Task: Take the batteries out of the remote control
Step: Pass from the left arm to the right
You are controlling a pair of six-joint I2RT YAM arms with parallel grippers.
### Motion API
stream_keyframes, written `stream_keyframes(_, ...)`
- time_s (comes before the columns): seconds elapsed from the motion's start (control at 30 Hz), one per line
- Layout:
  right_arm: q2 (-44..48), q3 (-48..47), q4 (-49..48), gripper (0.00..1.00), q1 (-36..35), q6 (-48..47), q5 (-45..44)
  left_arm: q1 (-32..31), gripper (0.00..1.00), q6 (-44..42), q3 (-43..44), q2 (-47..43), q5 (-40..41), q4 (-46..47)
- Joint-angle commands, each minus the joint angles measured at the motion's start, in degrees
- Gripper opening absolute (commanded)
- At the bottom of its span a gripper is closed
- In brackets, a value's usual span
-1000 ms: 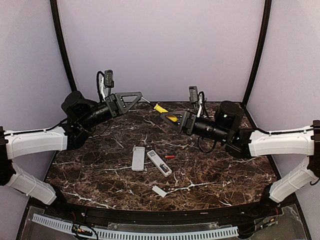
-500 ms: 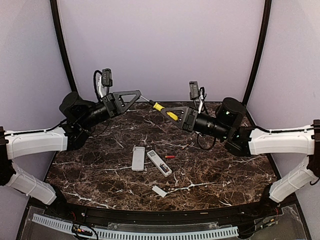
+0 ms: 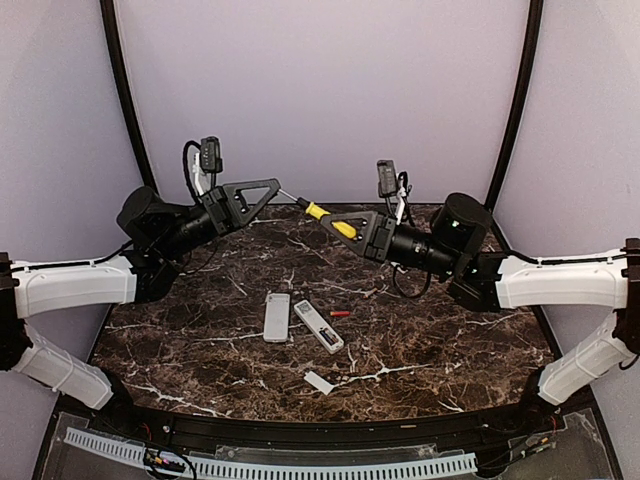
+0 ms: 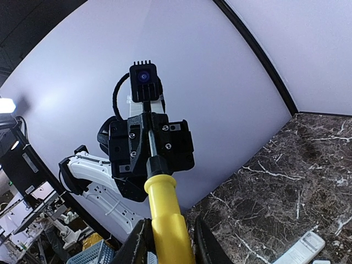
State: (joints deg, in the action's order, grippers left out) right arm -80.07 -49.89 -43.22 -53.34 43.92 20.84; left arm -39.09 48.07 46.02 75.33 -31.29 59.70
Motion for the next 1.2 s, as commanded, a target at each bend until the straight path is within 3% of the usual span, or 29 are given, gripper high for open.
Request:
stream_keyframes(0.0,-0.1,-1.6,-2.4,0.26,0.1,0.0,0.8,0.2,0.0,0.8,-0.7,0.3,-1.3,3.1)
stream_keyframes(0.17,0.2,-1.8,-2.1,0.19,0.1,-0.4,0.6,0.2,0.0,0.5,-0.9,0.4,-1.5,3.2)
stream_keyframes(0.37,0.3,-1.9,-1.6,0.0,0.1,-0.7,0.4,0.2,0.0,0.3,-1.6,1.1,-2.0,3.1)
stream_keyframes(0.47,0.6,-1.8,-1.3,0.0,0.1,-1.2,0.0,0.2,0.01,0.2,-1.9,1.1,-1.6,1.7)
stream_keyframes(0.57,1.3,-1.8,0.8,0.0,0.1,-2.4,-1.0,0.2,0.16,-0.9,-1.9,0.7,-1.2,-1.3)
stream_keyframes(0.6,1.9,-1.9,2.6,0.0,0.1,-3.2,-2.1,0.2,0.29,-1.3,-1.9,0.5,-0.9,-2.2)
stream_keyframes(0.7,5.3,-2.1,11.0,0.0,0.2,-6.9,-7.6,0.2,0.46,-2.8,-1.6,-0.8,1.7,-9.8)
stream_keyframes(0.9,9.4,-4.1,29.0,0.0,2.6,-12.0,-18.3,-0.8,0.53,-3.6,0.7,-1.6,7.1,-28.8)
stream_keyframes(1.17,6.4,-7.2,42.8,0.0,3.5,-15.8,-24.0,-2.7,0.57,3.7,2.0,0.7,12.5,-49.3)
